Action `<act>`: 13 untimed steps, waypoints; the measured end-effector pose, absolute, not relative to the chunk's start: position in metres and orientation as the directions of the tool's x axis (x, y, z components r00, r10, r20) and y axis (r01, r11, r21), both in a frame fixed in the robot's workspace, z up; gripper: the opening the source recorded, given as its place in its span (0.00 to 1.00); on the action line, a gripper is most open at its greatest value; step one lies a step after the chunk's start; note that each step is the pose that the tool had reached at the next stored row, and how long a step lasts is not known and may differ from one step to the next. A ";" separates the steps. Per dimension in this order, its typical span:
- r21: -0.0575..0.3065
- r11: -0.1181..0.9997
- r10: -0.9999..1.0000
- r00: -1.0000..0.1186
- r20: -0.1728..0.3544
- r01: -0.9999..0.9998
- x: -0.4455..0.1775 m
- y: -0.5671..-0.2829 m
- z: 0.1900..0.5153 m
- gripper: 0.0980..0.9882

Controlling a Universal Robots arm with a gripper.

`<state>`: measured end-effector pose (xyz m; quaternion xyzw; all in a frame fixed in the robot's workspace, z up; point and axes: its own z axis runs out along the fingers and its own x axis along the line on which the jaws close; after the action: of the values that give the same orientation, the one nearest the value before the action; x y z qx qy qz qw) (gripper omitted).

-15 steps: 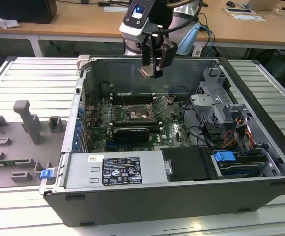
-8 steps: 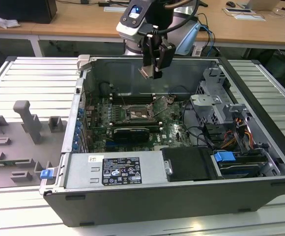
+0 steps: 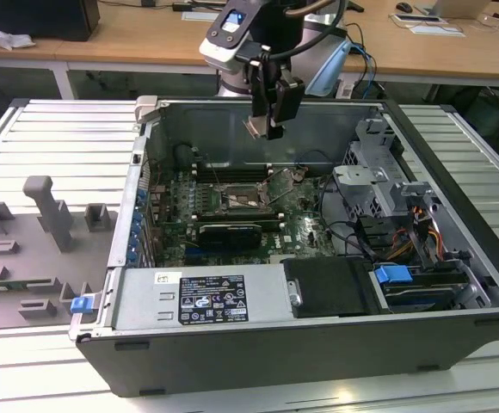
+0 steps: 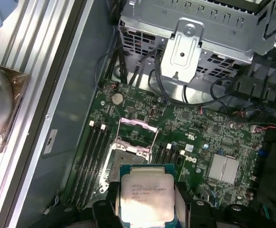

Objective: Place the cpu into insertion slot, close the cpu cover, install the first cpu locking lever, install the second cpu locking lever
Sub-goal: 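Place the cpu into insertion slot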

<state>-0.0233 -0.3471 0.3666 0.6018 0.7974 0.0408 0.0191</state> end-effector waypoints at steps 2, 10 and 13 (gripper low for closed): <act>0.088 0.259 0.965 -0.261 0.019 0.962 -0.023 -0.347 0.366 0.50; 0.088 0.192 0.981 -0.194 0.019 0.977 -0.023 -0.347 0.365 0.50; 0.088 0.161 0.986 -0.163 0.019 0.983 -0.023 -0.347 0.365 0.50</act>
<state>-0.0233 -0.3471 0.3649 0.6464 0.7617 0.0396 0.0214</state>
